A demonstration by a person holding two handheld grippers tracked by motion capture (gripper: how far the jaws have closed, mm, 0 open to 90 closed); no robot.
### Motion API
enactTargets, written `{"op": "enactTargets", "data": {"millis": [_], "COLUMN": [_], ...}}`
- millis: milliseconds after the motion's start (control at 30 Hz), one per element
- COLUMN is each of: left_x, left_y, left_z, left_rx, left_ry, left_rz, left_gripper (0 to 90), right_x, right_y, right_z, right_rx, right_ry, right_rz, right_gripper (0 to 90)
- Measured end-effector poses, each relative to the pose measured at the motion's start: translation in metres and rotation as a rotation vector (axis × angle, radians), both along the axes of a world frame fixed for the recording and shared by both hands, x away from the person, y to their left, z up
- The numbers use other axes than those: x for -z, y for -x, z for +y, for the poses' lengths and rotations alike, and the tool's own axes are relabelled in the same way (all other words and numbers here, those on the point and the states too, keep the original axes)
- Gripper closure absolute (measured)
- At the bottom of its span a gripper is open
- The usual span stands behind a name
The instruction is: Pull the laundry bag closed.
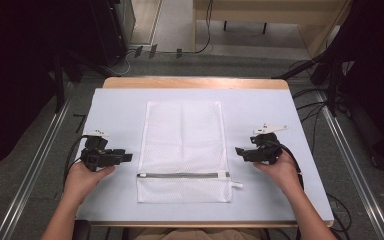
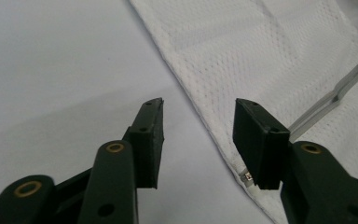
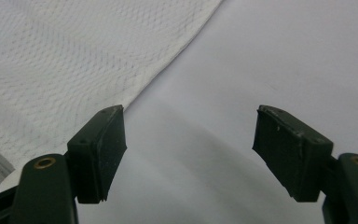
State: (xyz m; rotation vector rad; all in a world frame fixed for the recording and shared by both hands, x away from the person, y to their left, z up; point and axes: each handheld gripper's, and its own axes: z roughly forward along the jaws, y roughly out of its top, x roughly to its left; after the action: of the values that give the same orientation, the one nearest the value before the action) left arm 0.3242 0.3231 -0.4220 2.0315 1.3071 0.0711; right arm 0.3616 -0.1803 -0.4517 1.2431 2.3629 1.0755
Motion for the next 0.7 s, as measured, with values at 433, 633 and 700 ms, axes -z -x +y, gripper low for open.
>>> {"op": "enactTargets", "data": {"millis": [433,633,700], "left_x": [0.0007,0.0002,0.0005], "left_y": [-0.0026,-0.0039,-0.0047], "left_z": [-0.0015,-0.0023,-0.0031], "left_rx": [0.008,0.006,0.003], "left_ry": [0.007,0.026,0.028], "left_rz": [-0.019,-0.012,-0.015], "left_gripper": [46.6,46.8,46.0], "right_x": [-0.0007,-0.0018,-0.0013], "right_y": [0.0043,0.0073,0.0078], "right_z": [0.0013,0.0011,0.0009], "right_rx": [0.026,0.013,0.005], "right_ry": [-0.003,0.0,0.003], "right_rz": [0.048,0.029,0.026], "right_gripper": [32.7,35.8,36.2]}}
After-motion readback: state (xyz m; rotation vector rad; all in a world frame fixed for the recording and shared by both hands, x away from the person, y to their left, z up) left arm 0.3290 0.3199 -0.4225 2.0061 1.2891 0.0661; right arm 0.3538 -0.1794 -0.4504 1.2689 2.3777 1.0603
